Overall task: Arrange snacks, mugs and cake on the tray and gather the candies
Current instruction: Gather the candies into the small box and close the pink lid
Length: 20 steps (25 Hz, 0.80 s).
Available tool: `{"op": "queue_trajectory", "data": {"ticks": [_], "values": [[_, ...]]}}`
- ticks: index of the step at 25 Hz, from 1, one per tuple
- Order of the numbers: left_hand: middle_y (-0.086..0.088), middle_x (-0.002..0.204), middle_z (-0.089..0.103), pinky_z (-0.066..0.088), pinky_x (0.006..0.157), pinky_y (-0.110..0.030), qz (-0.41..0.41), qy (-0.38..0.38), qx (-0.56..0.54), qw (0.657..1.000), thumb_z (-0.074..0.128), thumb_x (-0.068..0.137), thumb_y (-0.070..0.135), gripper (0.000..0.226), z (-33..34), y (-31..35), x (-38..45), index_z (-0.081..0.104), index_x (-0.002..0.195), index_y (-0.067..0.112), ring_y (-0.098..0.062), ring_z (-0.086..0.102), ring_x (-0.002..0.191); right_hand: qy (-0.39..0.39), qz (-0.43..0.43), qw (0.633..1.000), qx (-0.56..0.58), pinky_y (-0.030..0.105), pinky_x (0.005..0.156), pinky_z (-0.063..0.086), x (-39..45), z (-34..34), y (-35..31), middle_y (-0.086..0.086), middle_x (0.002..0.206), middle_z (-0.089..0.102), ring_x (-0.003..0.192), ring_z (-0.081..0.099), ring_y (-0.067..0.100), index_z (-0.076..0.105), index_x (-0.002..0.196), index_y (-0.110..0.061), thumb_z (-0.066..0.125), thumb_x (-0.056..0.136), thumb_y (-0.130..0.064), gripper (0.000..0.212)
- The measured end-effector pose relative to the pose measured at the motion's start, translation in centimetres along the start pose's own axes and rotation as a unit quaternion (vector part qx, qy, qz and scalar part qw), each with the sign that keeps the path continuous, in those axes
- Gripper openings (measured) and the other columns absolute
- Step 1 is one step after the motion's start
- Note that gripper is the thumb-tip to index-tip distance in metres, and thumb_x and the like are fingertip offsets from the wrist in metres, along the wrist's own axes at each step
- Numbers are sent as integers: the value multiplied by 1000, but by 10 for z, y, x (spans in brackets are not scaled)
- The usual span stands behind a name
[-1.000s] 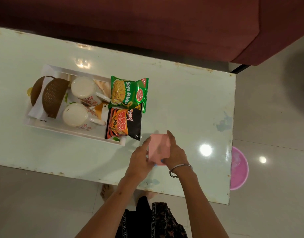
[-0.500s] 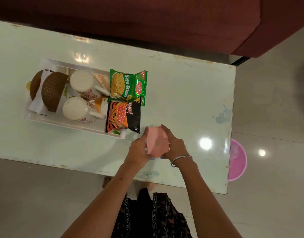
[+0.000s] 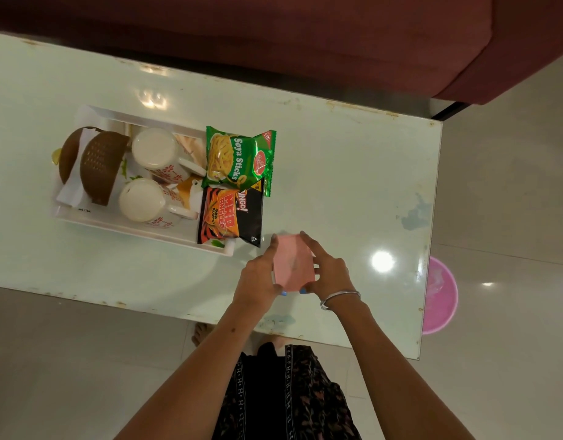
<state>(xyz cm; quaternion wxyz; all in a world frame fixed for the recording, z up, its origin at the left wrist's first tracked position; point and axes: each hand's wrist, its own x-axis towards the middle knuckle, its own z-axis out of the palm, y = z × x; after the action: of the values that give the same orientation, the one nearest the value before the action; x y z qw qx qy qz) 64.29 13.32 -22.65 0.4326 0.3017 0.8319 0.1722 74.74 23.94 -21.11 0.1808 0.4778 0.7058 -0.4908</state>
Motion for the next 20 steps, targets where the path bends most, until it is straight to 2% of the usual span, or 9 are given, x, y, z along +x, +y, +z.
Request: {"op": "queue_trajectory", "data": {"ticks": [8,12,16,20], "values": [[-17,119,61,51,92,-42,-9,12,-13,1000,82,64,13,109,0,3,-1,13,147,23,-30,58,106,10,-7,1000,22,45,84,55,0,-1,2,14,108,67,93,65,31,29,140,-44,76,58,9,108],[-16,119,61,51,92,-39,-15,14,-28,999,83,63,12,110,-1,5,-3,13,147,24,-29,59,104,13,-10,1000,23,48,85,55,0,-1,1,16,107,66,93,65,33,29,140,-43,77,58,8,108],[-18,118,60,53,87,-37,-26,12,-56,998,82,65,12,108,-1,6,-8,12,146,28,-26,59,99,3,-12,1000,20,48,84,55,-2,-2,-3,19,111,65,97,64,36,25,142,-41,76,61,6,106],[-17,105,62,51,87,-39,-58,13,-103,993,85,61,18,115,-1,5,-12,9,147,25,-26,58,95,23,3,998,61,44,83,55,-5,1,1,17,115,61,101,62,34,14,146,-35,74,63,5,110]]}}
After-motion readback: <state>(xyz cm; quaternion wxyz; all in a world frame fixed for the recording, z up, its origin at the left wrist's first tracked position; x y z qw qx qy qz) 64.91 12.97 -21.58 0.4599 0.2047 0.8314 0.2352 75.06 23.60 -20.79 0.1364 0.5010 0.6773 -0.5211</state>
